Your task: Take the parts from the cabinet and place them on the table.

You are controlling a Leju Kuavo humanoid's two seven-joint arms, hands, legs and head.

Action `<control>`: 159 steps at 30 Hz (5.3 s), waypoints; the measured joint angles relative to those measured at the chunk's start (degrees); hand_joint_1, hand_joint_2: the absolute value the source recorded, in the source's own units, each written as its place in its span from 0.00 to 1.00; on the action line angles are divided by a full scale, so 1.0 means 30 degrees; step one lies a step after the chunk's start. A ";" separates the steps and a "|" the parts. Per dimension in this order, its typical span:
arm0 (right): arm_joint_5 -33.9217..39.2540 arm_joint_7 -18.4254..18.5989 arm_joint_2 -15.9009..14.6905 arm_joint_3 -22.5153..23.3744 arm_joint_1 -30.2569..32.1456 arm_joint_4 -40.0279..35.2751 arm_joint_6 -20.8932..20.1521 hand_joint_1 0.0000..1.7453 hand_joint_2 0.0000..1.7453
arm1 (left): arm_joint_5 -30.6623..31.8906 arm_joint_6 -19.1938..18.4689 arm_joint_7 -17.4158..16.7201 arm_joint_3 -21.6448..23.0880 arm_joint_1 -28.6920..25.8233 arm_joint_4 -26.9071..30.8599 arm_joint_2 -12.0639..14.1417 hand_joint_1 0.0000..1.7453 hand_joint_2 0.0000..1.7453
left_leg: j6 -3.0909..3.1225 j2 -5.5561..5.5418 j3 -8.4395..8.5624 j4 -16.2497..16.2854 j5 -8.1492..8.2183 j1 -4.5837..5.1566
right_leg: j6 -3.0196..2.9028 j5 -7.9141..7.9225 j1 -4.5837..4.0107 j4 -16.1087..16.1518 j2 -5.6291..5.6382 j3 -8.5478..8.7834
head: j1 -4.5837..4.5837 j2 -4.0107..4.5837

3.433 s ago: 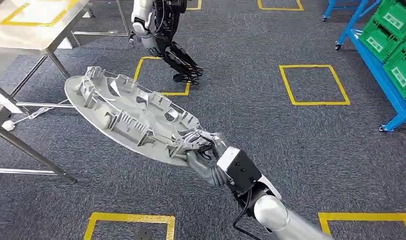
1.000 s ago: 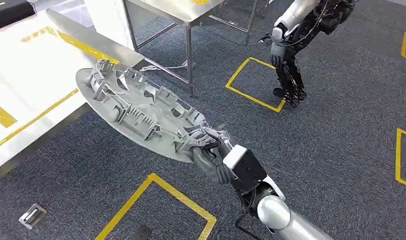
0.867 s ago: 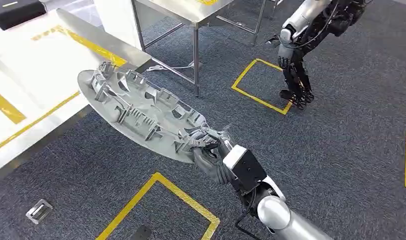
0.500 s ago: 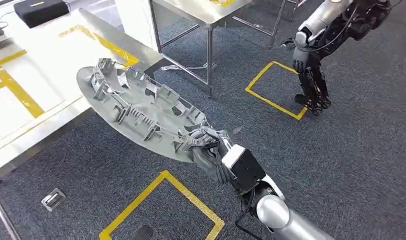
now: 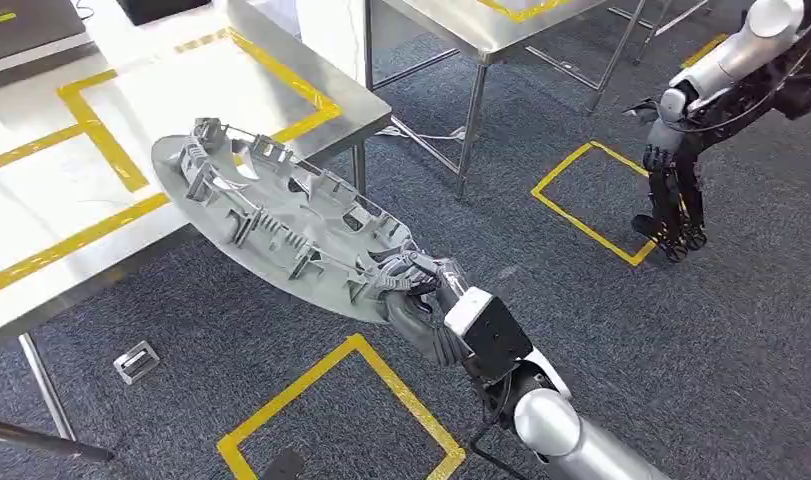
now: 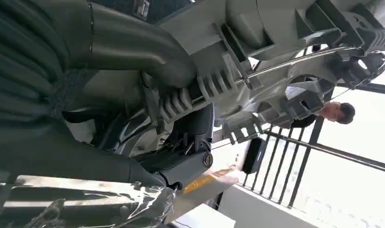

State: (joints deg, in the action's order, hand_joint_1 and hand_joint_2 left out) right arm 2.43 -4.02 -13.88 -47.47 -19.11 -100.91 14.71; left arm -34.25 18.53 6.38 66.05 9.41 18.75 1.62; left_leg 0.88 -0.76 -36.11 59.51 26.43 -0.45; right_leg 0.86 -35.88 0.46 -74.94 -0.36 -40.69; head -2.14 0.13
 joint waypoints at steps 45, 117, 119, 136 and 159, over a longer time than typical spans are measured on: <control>0.0138 -0.0306 0.0000 0.0036 0.0045 0.0473 -0.0233 1.00 1.00 | -0.0044 -0.0022 -0.0036 0.0029 -0.0073 -0.0036 0.0160 0.00 1.00 | -0.0799 -0.1111 0.1331 -0.0305 0.0967 -0.0507 | -0.0308 0.3275 0.0479 0.4518 0.0697 0.0826 | 0.0168 0.0000; -0.1355 0.2054 -0.0342 0.0292 -0.3912 0.0575 -0.0168 1.00 1.00 | 0.0830 -0.0634 -0.0306 0.0138 0.0307 -0.0036 -0.0117 0.00 1.00 | -0.0633 -0.0103 0.0621 0.0199 0.1301 -0.0029 | -0.0695 0.3456 0.0037 0.4938 0.0249 0.1005 | 0.0101 0.0000; -0.1457 0.2185 -0.0350 0.0262 -0.4482 0.0612 -0.0175 1.00 1.00 | 0.0874 -0.0641 -0.0306 0.0146 0.0376 -0.0036 -0.0131 0.00 1.00 | -0.0830 -0.0046 -0.0031 0.1665 0.1865 -0.0038 | -0.0849 0.3366 0.0022 0.5071 0.0185 0.1266 | 0.0139 0.0000; -0.1479 0.2382 -0.0240 -0.0298 -0.6147 0.1201 -0.0459 1.00 1.00 | 0.1158 -0.0845 -0.0408 0.0197 0.0582 -0.0066 -0.0189 0.00 1.00 | 0.0039 -0.0040 -0.0211 0.0288 0.0437 -0.0108 | 0.0048 0.0500 0.0003 0.0371 0.0090 -0.0337 | 0.0029 0.0000; -0.1115 0.2003 0.0160 -0.0903 -0.6396 0.2477 -0.0495 1.00 1.00 | 0.1289 -0.0867 -0.0488 0.0211 0.0557 -0.0073 -0.0248 0.00 1.00 | -0.0734 0.0020 -0.0536 0.0199 0.0093 -0.0059 | -0.0484 0.2709 -0.0125 0.4881 0.0218 0.1716 | 0.0241 0.0000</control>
State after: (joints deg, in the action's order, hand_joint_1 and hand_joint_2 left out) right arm -0.92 1.99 -13.40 -50.18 -38.30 -93.48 13.22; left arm -30.38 15.93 4.92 66.69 11.08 18.53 0.87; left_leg -1.32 -0.70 -37.72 60.11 26.71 -0.63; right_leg -0.59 -27.76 0.09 -60.30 0.30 -35.54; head -1.42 0.13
